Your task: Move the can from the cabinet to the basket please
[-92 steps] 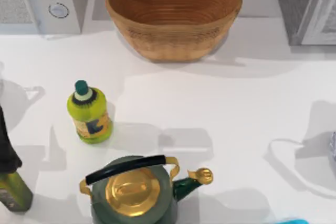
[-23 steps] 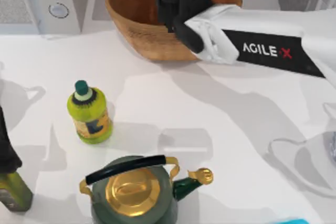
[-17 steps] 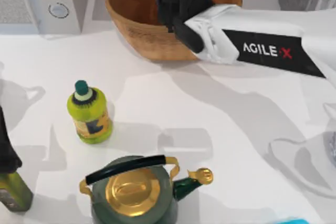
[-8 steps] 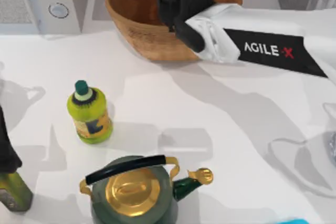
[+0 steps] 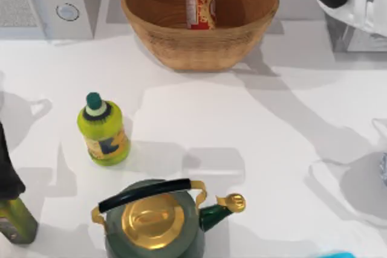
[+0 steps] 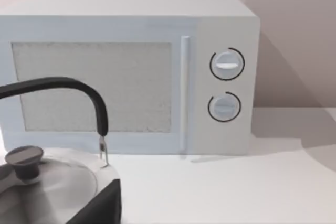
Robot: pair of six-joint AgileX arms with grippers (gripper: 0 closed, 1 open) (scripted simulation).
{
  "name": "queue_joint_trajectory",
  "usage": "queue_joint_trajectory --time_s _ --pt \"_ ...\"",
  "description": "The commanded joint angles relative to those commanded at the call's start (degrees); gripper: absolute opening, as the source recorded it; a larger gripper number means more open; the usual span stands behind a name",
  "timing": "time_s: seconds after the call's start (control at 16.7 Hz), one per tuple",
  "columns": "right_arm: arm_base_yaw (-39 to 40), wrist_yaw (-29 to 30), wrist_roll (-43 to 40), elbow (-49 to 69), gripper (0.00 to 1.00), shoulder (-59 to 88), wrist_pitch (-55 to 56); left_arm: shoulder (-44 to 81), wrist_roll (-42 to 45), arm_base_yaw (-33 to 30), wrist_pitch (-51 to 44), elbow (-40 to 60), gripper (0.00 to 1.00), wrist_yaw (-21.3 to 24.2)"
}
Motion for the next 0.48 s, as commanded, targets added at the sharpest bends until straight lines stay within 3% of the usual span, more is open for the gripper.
queue_joint_trajectory --time_s 0.48 --pt "-13.5 -13.6 0.7 -32.9 1.0 -53.1 -13.6 0.0 0.0 0.0 0.0 0.0 1.0 0.0"
